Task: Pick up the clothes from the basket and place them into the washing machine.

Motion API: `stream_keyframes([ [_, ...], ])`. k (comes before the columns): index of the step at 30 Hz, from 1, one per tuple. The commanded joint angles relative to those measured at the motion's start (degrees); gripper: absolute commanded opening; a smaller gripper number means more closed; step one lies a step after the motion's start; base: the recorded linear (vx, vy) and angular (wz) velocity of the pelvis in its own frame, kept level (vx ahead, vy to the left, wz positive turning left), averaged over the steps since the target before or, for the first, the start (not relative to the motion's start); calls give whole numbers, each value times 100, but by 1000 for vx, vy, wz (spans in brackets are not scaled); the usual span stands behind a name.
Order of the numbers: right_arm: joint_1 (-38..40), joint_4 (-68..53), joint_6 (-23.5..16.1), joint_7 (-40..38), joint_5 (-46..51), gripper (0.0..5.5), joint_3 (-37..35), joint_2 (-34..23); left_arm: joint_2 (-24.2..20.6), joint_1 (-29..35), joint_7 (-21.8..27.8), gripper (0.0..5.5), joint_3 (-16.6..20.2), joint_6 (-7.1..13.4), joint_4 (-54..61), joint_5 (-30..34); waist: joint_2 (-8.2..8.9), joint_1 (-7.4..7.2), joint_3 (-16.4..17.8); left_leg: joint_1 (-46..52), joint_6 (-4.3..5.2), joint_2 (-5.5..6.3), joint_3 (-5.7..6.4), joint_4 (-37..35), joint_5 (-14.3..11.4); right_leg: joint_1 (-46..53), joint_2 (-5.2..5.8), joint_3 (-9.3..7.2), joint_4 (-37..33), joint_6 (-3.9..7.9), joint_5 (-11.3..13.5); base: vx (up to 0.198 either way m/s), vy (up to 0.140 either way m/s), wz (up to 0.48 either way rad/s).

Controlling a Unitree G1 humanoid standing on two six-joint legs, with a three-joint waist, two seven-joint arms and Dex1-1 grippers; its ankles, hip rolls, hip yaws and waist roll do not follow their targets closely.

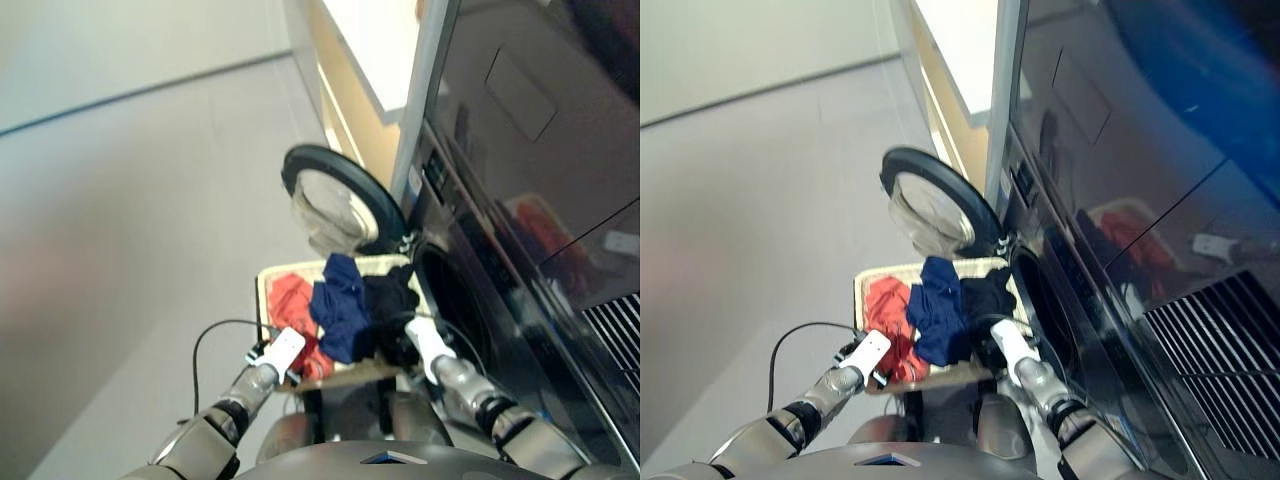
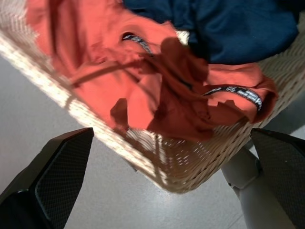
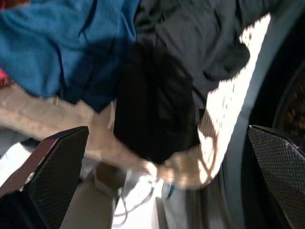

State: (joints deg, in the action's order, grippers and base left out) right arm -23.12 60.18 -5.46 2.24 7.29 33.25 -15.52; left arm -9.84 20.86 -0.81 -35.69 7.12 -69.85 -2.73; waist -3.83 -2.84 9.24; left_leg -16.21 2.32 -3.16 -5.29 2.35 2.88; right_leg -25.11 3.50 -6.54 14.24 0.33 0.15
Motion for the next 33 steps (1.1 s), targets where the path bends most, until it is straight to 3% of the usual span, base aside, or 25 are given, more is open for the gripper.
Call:
stream_keyframes([
  [1,-450,-403,-255,-149,277,550,224,158,-125,563,-203,550,138,117,-37,7,397,-20,383,-76,-22,370,-298,385,-367,690,130,-33,-1080,620,175,-73,-10,-25],
  [4,-821,-764,-306,-268,414,550,296,109,-203,893,-351,550,133,97,5,-128,397,-27,611,-583,-24,324,-305,731,-405,138,106,-59,-679,605,105,-117,-5,5],
  [10,-1261,-894,-396,-424,578,550,313,47,-330,1345,-509,550,296,2,-186,-289,411,-115,740,-1669,-72,202,-272,1495,-555,-923,197,-114,22,576,-3,-60,-15,38],
  [11,-1317,-843,-398,-448,613,550,316,52,-348,1428,-570,550,323,-42,-268,-289,409,-117,759,-1816,-80,191,-253,1581,-579,-1073,198,-116,107,574,-31,0,0,0],
  [12,-1342,-822,-406,-462,619,550,327,56,-344,1482,-603,550,361,-64,-332,-300,387,-104,770,-1859,-48,164,-204,1700,-758,-1109,183,-101,224,601,-183,0,0,0],
  [20,-1555,-679,-440,-687,701,550,237,74,-256,1777,-1022,550,912,-207,-692,-876,450,-124,809,-2813,-106,113,-67,2197,-829,-2012,195,-136,692,537,-266,7,-3,5],
  [24,-1624,-657,-477,-697,744,550,254,89,-280,1813,-815,550,904,-100,-599,-1229,481,-129,808,-3216,-113,92,23,2330,-838,-2412,172,-147,848,497,-307,0,0,0],
  [29,-1622,-863,-531,-704,793,550,286,77,-345,1881,-701,550,833,-116,-577,-1240,506,-170,719,-3502,-131,64,51,2394,-862,-2711,153,-132,928,483,-338,0,0,0],
  [30,-1627,-875,-528,-701,770,550,303,92,-350,1894,-699,311,819,-128,-609,-1212,511,-178,708,-3555,-131,53,58,2411,-859,-2762,151,-129,943,480,-332,0,0,0],
  [31,-1620,-884,-532,-693,757,550,314,102,-371,1910,-672,0,810,-151,-629,-1184,511,-185,686,-3603,-132,48,64,2439,-862,-2809,144,-120,976,479,-333,0,0,0],
  [33,-1575,-841,-524,-657,703,550,325,138,-378,1913,-658,0,770,-141,-606,-1135,489,-206,628,-3602,-130,56,61,2451,-892,-2820,150,-120,1013,479,-344,0,0,0],
])
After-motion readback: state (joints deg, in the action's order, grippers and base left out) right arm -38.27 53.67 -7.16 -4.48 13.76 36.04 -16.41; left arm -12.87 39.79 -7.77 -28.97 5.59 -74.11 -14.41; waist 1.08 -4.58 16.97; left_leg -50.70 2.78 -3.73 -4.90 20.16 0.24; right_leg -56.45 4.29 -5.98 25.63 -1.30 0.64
